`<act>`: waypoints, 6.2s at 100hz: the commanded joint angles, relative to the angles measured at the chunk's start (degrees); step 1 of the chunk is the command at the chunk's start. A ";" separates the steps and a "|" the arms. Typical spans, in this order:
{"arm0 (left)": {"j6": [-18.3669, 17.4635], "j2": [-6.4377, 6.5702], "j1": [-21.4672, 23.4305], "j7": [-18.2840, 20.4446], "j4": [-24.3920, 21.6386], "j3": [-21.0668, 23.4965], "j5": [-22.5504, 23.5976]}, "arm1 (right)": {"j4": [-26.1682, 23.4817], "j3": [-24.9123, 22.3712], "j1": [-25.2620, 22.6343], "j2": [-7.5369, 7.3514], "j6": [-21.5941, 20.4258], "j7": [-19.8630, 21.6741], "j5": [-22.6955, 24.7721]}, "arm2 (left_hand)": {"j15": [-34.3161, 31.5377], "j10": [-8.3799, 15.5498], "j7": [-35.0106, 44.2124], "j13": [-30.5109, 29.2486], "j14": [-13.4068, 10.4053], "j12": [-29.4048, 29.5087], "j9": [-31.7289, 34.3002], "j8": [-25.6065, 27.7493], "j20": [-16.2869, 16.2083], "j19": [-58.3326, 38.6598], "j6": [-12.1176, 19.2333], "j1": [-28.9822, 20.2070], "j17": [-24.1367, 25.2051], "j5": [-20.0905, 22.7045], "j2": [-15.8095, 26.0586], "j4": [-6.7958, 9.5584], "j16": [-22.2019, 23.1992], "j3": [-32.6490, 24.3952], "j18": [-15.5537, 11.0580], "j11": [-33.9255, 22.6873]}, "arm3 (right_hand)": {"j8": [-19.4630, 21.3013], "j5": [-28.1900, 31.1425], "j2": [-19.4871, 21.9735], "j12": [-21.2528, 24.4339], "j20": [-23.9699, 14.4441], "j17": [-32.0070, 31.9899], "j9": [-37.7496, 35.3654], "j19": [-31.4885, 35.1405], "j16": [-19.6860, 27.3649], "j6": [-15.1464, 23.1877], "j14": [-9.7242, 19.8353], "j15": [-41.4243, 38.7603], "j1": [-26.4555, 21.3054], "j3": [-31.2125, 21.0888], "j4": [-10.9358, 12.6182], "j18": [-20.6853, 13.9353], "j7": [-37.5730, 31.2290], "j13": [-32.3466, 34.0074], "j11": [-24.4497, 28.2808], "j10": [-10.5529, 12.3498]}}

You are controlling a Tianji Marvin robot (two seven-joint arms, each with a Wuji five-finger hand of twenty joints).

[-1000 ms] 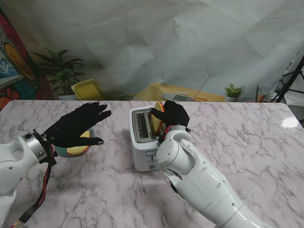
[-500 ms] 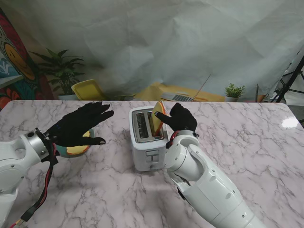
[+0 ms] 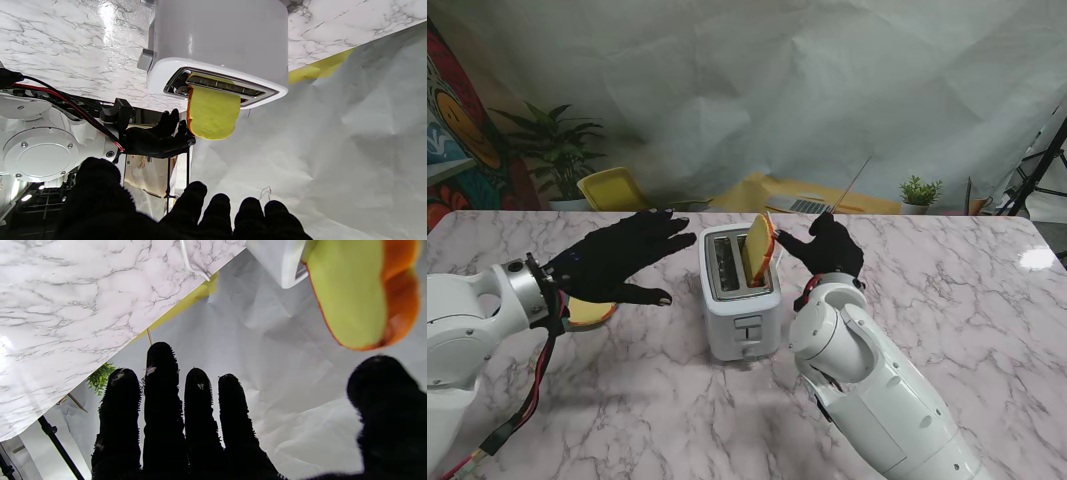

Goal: Toast the toast slices

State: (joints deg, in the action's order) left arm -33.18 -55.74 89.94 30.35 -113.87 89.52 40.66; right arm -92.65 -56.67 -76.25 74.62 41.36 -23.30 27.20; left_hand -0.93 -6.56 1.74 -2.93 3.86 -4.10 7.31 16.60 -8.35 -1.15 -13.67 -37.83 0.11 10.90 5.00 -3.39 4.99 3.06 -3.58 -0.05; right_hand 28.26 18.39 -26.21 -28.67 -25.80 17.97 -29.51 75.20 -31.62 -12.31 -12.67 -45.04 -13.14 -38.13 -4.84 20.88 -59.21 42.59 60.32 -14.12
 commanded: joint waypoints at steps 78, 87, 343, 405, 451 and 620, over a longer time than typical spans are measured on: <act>3.79 -0.66 2.35 -0.27 -2.29 -0.79 6.38 | -18.24 -12.68 -17.16 -7.92 -19.60 11.07 10.97 | -0.72 -2.12 -0.81 0.30 2.67 -0.04 -1.90 0.23 -0.65 0.73 -1.06 -1.93 0.76 -0.02 -3.31 0.67 -0.03 -0.81 -0.30 0.96 | -4.54 0.36 4.21 7.60 0.81 -12.58 10.08 -15.08 9.67 1.44 3.61 19.82 -1.10 3.26 1.29 -6.70 23.08 -15.61 -15.78 2.78; 4.88 -0.89 3.76 -0.94 -1.79 0.25 8.62 | -20.51 -14.64 -20.11 -8.59 -22.71 13.08 11.14 | -0.64 -2.66 -1.60 0.57 3.15 -0.01 -2.47 -0.07 -0.91 0.60 -1.96 -1.95 0.89 -1.78 -3.96 0.66 0.09 -0.69 0.16 1.41 | -4.72 1.29 4.92 7.99 1.25 -13.15 9.79 -16.53 10.75 1.79 4.29 21.79 -1.36 4.05 1.28 -7.18 25.66 -15.97 -17.07 3.35; 15.96 0.53 -7.00 -25.79 41.17 -12.27 34.63 | -25.84 -22.75 -28.37 -11.88 -39.55 26.49 12.03 | -20.35 2.13 23.63 -18.77 0.91 -11.06 16.06 1.98 -10.96 -36.96 4.70 -24.34 -10.09 9.96 -17.41 1.79 11.48 -16.33 -1.59 -17.77 | -2.30 4.79 14.06 9.18 2.42 -12.47 5.59 -20.28 13.23 3.73 5.83 26.52 -4.23 13.22 1.52 -7.40 34.39 -13.88 -22.28 5.70; 15.41 0.23 -9.16 -29.91 45.10 -14.28 31.19 | -26.12 -23.10 -28.88 -11.80 -39.42 26.14 12.04 | -22.70 5.04 35.78 -30.75 0.66 -12.35 30.10 5.53 -11.50 -40.35 10.85 -36.14 -19.44 19.59 -11.37 -0.29 12.26 -22.29 -0.23 -20.31 | -2.52 4.63 15.57 9.16 2.33 -12.47 5.57 -20.27 13.28 3.82 5.98 26.55 -5.41 15.16 1.64 -7.42 34.14 -13.87 -22.34 5.63; 14.94 -0.56 -6.30 -30.78 39.76 -10.02 30.97 | -25.70 -22.28 -28.26 -11.72 -38.76 25.80 11.79 | -26.95 5.93 47.39 -42.66 1.43 -19.54 44.56 7.67 -13.77 -50.12 15.43 -36.13 -26.18 26.32 -15.13 0.19 19.48 -20.31 1.70 -21.77 | -2.74 4.51 16.35 9.16 2.34 -12.50 5.81 -20.29 13.32 3.59 5.96 26.56 -6.05 16.13 1.74 -7.48 34.37 -13.97 -22.38 5.23; 21.42 -5.67 -11.17 -30.05 18.03 -7.97 10.51 | -23.90 -28.62 -8.10 -19.25 -69.21 58.63 5.57 | -29.24 5.32 53.13 -51.49 4.67 -27.09 53.93 7.99 -21.56 -56.42 18.23 -30.71 -33.92 33.56 -24.87 -1.56 32.85 -34.20 7.47 -21.21 | -6.05 -1.60 14.86 12.44 9.69 -17.14 11.14 -31.80 20.27 10.73 14.53 33.04 -0.27 15.11 0.33 -17.03 35.77 -22.21 -30.38 13.19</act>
State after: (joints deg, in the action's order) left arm -10.18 -61.26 80.04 -0.18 -95.31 81.50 51.92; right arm -115.93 -85.43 -84.73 55.49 -27.92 35.31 32.77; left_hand -30.95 -5.39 43.85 -53.26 8.31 -29.57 57.42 22.05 -29.27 -58.54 -3.47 -65.52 -34.16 38.73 -19.15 -5.87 36.67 -24.36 7.08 -20.01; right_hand 23.57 19.06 -11.21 -16.62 -16.97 1.03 -19.17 43.29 -12.40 -2.98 0.20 -12.76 -15.14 -22.74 -4.16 5.62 -22.74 22.06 30.99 -2.05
